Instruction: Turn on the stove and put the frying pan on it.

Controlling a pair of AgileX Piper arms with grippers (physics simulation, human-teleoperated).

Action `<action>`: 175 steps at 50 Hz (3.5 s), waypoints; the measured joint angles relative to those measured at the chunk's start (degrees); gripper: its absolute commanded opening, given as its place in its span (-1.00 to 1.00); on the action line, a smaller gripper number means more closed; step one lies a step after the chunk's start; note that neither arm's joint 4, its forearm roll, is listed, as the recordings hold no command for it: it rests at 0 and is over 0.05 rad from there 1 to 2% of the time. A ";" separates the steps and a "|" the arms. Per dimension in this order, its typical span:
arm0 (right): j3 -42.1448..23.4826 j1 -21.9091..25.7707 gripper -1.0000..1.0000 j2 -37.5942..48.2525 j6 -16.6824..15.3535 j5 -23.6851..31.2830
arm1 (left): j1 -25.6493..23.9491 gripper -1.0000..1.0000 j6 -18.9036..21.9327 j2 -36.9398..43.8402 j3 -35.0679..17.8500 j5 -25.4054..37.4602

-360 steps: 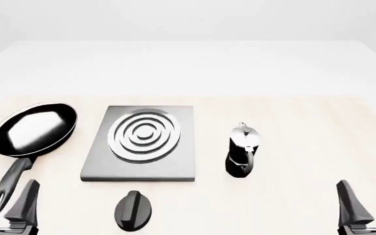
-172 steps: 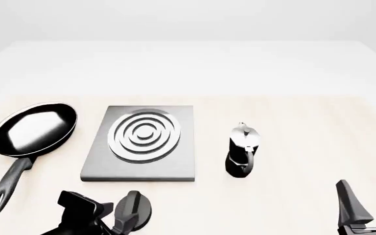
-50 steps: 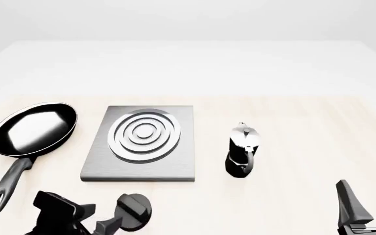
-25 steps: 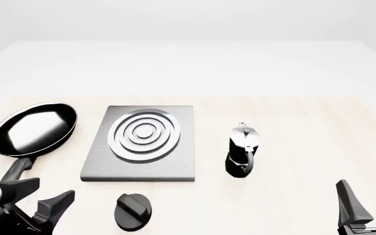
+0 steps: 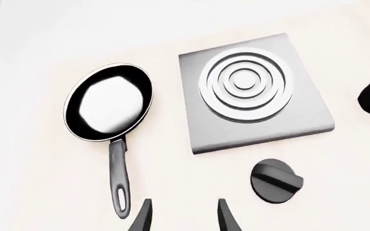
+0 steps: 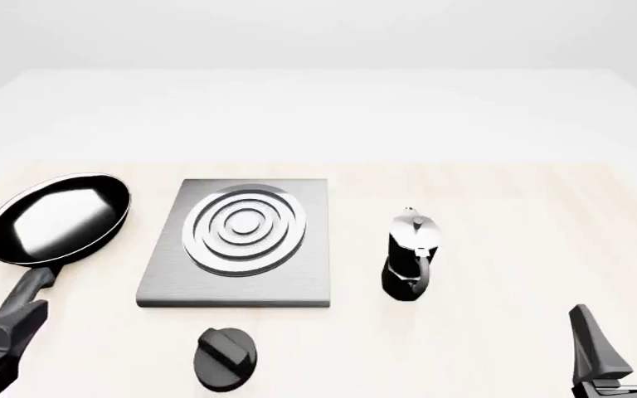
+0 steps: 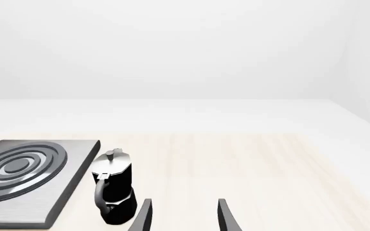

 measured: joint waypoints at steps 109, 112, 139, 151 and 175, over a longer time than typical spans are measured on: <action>0.00 0.01 1.00 0.00 -0.01 0.00 | 21.16 1.00 8.90 21.81 4.37 -23.74; 0.00 0.00 1.00 0.00 -0.01 0.00 | 21.68 1.00 9.10 22.33 4.74 -24.49; 0.00 0.00 1.00 0.00 0.00 0.00 | 24.00 1.00 9.49 27.99 8.23 -31.55; 0.00 0.00 1.00 0.00 0.00 0.00 | 24.36 1.00 9.51 30.31 9.31 -34.12; 0.00 0.00 1.00 0.00 0.00 0.00 | 25.21 1.00 9.70 36.04 11.00 -40.06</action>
